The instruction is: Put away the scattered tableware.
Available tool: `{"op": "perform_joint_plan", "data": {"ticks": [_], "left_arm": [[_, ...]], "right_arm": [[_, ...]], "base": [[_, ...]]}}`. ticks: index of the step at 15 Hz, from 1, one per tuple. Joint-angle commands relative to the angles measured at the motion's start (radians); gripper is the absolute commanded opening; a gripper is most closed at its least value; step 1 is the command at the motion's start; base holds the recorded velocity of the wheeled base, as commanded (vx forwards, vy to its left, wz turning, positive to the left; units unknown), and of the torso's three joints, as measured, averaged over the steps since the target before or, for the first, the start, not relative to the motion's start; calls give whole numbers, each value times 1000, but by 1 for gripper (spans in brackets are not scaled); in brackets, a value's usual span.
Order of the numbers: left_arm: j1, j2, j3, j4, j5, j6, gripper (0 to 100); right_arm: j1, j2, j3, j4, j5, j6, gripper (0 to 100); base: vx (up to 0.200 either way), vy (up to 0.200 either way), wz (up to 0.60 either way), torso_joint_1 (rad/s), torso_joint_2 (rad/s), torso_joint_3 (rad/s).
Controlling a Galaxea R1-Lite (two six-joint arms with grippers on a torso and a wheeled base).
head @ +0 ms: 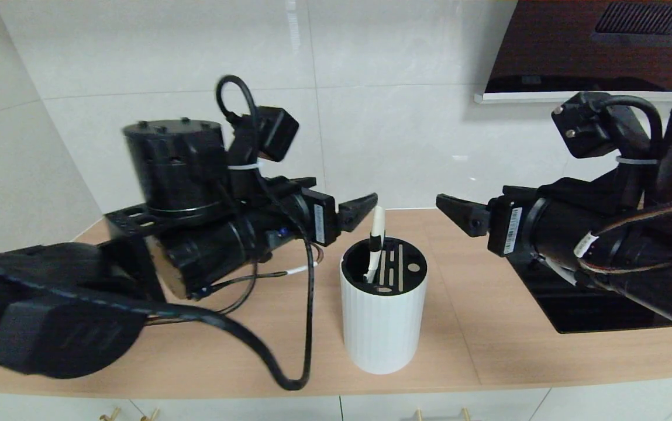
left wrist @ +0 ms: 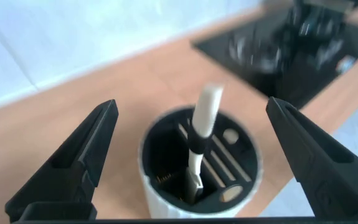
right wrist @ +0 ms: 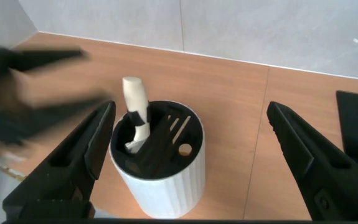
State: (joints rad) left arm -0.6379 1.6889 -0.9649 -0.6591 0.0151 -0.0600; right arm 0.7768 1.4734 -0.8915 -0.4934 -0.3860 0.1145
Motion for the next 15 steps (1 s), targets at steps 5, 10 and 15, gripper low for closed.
{"op": "perform_joint_plan", "data": {"ticks": [5, 10, 15], "left_arm": [[55, -614, 362, 33, 253, 62, 100], [261, -1101, 506, 457, 252, 63, 100], [429, -1462, 538, 717, 177, 63, 100]], "right_arm": [[-188, -519, 411, 7, 1, -145, 100], [-476, -970, 583, 197, 38, -145, 100], [-498, -1338, 554, 592, 36, -188, 100]], "base": [[0, 0, 0, 0, 0, 0], [0, 0, 0, 0, 0, 0], [0, 0, 0, 0, 0, 0]]}}
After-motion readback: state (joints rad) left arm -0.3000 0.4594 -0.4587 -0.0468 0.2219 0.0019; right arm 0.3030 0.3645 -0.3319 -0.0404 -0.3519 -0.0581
